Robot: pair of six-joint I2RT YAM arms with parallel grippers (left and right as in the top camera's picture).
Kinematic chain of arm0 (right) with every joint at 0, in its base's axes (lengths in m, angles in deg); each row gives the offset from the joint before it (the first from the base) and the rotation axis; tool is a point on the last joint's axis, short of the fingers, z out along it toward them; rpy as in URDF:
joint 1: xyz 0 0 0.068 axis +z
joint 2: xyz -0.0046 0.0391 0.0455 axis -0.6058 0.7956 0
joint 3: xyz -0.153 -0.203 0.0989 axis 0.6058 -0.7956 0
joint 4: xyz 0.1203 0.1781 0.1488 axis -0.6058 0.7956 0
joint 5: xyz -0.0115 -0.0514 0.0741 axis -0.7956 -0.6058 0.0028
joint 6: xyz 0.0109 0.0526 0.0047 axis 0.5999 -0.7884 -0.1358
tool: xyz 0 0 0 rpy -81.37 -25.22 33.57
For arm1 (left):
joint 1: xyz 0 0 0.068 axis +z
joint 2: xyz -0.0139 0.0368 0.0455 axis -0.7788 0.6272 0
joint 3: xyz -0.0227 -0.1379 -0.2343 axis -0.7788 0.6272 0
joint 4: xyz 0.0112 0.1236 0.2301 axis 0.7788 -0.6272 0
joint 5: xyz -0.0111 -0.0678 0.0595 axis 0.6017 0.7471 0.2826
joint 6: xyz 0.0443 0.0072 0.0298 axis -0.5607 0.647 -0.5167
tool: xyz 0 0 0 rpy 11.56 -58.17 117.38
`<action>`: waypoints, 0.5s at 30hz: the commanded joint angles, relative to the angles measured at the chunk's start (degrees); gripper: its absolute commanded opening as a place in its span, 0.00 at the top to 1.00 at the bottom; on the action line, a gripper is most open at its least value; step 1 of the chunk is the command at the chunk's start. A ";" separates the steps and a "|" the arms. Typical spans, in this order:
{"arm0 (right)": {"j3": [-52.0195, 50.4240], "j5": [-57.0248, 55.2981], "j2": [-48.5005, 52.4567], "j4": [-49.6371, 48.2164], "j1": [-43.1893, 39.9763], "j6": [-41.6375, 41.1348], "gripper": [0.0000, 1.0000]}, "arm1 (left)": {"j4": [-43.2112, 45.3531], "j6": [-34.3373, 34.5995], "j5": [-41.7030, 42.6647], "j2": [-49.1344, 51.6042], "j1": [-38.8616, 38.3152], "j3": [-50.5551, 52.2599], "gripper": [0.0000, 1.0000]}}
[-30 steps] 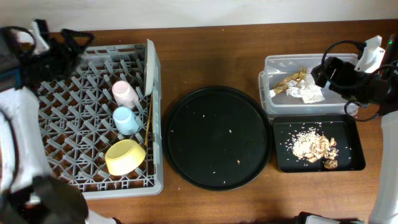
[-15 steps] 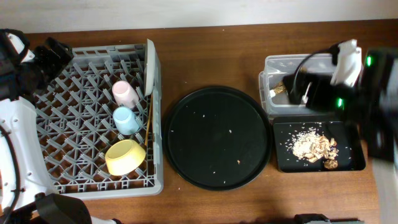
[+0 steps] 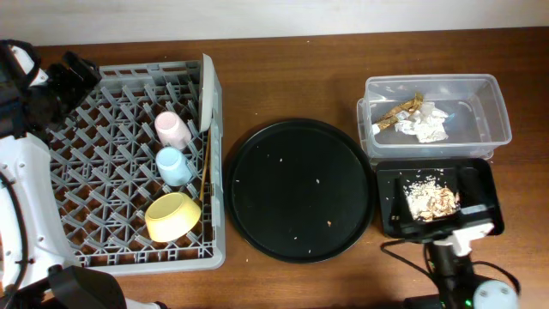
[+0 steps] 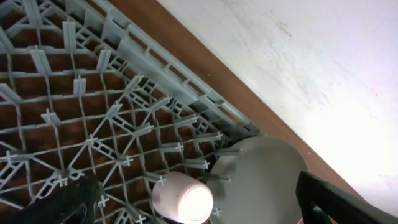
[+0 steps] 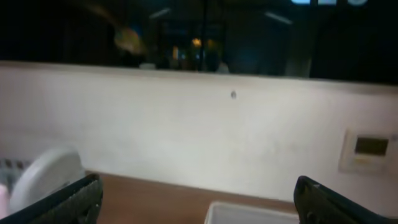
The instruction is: Sort waste into correct bins and load items into the dishwasher rack
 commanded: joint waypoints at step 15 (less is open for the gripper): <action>-16.92 -0.46 -3.91 4.98 -0.72 -0.90 0.01 | 0.07 -0.92 -0.22 0.13 -0.24 -0.11 0.01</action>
